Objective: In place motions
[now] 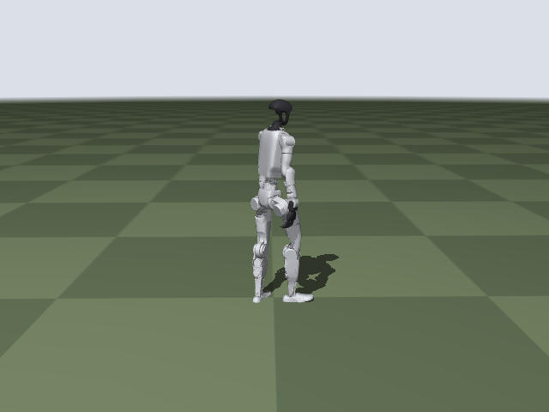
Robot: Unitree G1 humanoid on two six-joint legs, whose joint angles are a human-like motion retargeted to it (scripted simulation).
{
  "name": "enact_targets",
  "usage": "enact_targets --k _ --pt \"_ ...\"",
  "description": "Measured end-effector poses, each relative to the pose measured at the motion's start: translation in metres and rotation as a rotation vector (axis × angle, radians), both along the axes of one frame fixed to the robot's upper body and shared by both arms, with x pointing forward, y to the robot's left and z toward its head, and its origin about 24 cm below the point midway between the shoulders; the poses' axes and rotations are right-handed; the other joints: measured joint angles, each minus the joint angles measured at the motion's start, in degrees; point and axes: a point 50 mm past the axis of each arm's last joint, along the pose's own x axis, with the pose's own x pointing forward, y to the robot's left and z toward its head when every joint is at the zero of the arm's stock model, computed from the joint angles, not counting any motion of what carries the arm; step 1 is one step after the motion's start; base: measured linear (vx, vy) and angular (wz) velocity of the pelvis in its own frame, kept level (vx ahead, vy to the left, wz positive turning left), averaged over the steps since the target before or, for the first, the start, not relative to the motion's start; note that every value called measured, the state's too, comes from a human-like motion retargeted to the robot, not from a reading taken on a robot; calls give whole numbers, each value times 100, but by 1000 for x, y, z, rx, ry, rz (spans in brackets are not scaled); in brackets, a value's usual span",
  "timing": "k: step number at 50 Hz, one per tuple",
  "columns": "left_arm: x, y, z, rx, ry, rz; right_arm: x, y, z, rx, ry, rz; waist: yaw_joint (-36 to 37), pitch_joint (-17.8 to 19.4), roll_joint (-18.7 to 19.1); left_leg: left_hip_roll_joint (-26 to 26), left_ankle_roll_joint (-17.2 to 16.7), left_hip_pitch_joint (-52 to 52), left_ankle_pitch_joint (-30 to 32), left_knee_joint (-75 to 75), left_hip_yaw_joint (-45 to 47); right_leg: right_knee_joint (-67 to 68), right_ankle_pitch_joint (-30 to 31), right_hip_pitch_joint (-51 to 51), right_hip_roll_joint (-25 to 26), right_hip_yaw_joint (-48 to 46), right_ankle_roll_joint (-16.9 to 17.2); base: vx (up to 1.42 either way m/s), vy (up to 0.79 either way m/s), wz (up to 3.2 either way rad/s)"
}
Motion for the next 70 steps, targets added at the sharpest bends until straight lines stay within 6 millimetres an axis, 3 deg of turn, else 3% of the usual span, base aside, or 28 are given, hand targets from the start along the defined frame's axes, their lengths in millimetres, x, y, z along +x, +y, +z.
enact_targets --k 5,12,16,18,19,20,22,23,24,25,28,32,35,38,40,42,43,45,48,50,55,60,66,70 --pt "-23 -5 -4 -14 59 46 -4 -5 1 -4 28 33 321 -253 71 140 -123 350 -517 -30 1542 142 -338 206 -315 -1959 82 0 -20 -431" --pt "-54 -9 -6 -33 139 97 0 -2 1 31 23 -100 266 -486 366 150 -532 801 -878 -154 3228 78 -316 667 -101 -3798 203 8 -27 -376" --pt "-65 -4 -6 -21 160 131 -2 0 0 44 31 -180 147 -548 333 -1 -614 1113 -851 -79 3670 13 42 505 58 -3020 -10 27 -25 -277" --pt "-71 1 -6 -9 176 136 -13 2 -2 37 64 -208 21 -620 194 -86 -387 1284 -655 133 3784 -65 165 431 31 -2451 -128 40 -28 -157" --pt "-73 3 -5 -1 181 135 -20 3 -3 32 88 -221 -36 -647 38 -115 -97 1329 -489 396 3721 -130 208 480 -83 -2324 -118 40 -29 -113" --pt "-73 5 -5 7 184 132 -28 4 -4 28 114 -235 -86 -668 -153 -139 260 1352 -301 724 3593 -199 256 555 -241 -2237 -84 40 -35 -120" --pt "-70 9 -5 21 178 138 -44 8 -6 27 172 -252 54 -646 -681 -28 1300 1144 -147 1964 2942 -90 234 615 -700 -1637 15 44 -34 -193" --pt "-70 11 -5 23 174 146 -53 9 -6 29 205 -251 272 -558 -872 214 1646 1071 -193 2782 2589 -34 180 742 -761 -1330 30 57 -36 -299" --pt "-67 13 -4 22 163 155 -60 10 -6 32 233 -242 516 -476 -960 486 1761 947 -259 3489 2173 -36 115 867 -644 -1065 -7 67 -41 -351" --pt "-64 15 -4 18 149 164 -65 10 -5 36 260 -229 773 -396 -995 772 1761 798 -335 4139 1724 -67 46 992 -437 -821 -69 48 -36 -317" --pt "-43 8 -4 -10 85 186 -65 9 -4 34 305 -152 1173 -260 -967 481 1761 -383 -124 4791 46 -362 243 977 -81 -281 -230 10 -23 -245" --pt "-22 -2 -4 -61 22 221 -51 3 -4 0 274 -28 1330 -82 -905 1161 1761 -574 -566 4490 -89 -436 264 1069 261 288 -336 20 -24 -206" --pt "-11 -10 -3 -99 -18 208 -42 -3 -3 -25 241 43 1208 -154 -860 1045 1761 -880 -552 3522 -339 -409 374 952 264 545 -346 17 -5 -144" --pt "-4 -15 -3 -112 -42 188 -39 0 -4 -19 216 39 1220 -151 -775 314 1761 -1479 376 2442 -1667 -338 614 739 263 895 -366 -11 24 -130" --pt "-6 -22 -4 -127 -35 170 -43 0 -4 -10 213 11 1140 -186 -727 -562 1761 -1603 1429 1387 -2859 -357 818 655 68 1136 -219 -4 58 -107" --pt "-10 -25 -4 -129 -19 156 -46 -1 -4 -5 217 -3 1109 -160 -608 -915 1274 -1382 2425 620 -3657 -237 853 648 99 1472 -153 15 39 -134" --pt "-13 -25 -5 -126 -11 154 -45 -1 -4 -2 216 -3 962 -169 -597 -938 1241 -1294 2333 565 -3644 -187 894 624 79 1547 -146 12 17 -96" --pt "-15 -25 -5 -125 1 171 -36 0 -3 3 204 23 537 -228 -575 -188 1596 -1008 1784 626 -1063 -85 978 452 -8 1604 -153 1 8 -86" --pt "-30 -20 -6 -110 44 230 -17 8 -3 11 157 92 136 -200 -452 -207 1394 -966 1814 508 -1596 -105 919 300 303 2123 -248 -2 0 -202" --pt "-45 -13 -6 -96 92 244 -9 15 -3 29 127 147 32 -228 -466 -38 1410 -840 1669 488 -960 -69 709 190 318 2271 -255 -2 -6 -300" --pt "-82 2 -4 -34 242 226 0 23 -2 56 94 252 143 -400 -409 251 1258 -405 1341 213 365 -82 -11 122 -52 550 -143 -7 -8 -330" --pt "-112 11 -1 -11 330 287 -7 17 -3 8 91 241 283 -568 -371 296 1064 113 1073 -121 1679 -104 -344 357 -416 -1310 197 -4 -17 -316" --pt "-120 18 1 20 366 272 -28 5 -4 12 167 27 506 -730 -217 32 719 689 830 -627 2792 31 -500 484 -449 -2123 407 4 -17 -259" --pt "-112 15 0 1 349 260 -45 -6 -3 -10 201 -130 256 -904 16 25 547 870 594 -653 3055 -62 137 405 -326 -1970 186 16 -20 -110"
